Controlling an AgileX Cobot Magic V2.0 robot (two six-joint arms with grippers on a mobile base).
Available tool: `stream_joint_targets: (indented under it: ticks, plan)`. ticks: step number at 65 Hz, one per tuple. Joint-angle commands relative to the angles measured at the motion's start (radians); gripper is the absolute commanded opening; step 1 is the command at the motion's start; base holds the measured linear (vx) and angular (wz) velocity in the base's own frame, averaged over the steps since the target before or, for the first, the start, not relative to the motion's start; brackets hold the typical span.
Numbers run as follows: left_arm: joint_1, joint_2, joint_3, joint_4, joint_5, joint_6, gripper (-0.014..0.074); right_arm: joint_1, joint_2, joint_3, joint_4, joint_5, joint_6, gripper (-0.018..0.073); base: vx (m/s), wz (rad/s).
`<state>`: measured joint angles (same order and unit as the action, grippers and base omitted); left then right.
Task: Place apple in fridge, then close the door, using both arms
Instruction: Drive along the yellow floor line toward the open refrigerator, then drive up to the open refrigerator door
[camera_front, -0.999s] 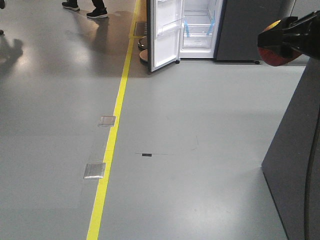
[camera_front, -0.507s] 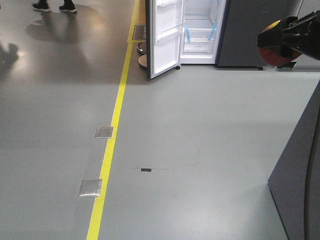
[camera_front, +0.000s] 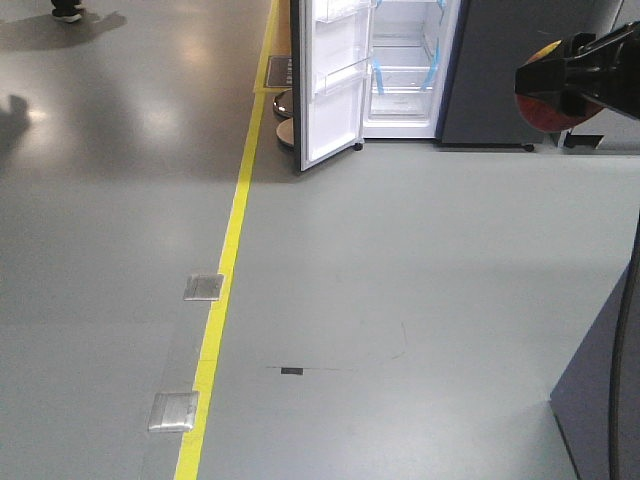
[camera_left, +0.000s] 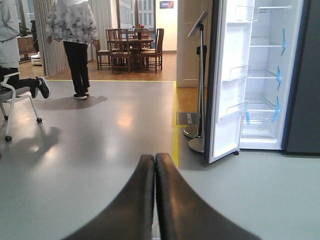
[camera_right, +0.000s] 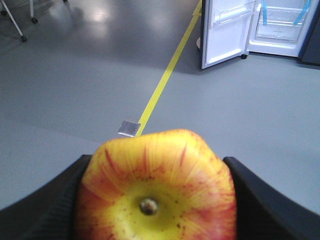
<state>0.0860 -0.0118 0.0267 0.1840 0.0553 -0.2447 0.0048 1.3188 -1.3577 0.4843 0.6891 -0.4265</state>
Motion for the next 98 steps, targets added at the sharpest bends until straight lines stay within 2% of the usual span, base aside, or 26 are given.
stream_joint_targets:
  ticks: [1,98]
  plan:
    - [-0.005,-0.016,0.021,-0.008,-0.07,-0.005,-0.0006,-0.003,-0.027,-0.032,0.025,-0.062,-0.007,-0.0008,0.21,0.0]
    - [-0.005,-0.016,0.021,-0.008,-0.07,-0.005,-0.0006,-0.003,-0.027,-0.032,0.025,-0.062,-0.007,-0.0008,0.22,-0.01]
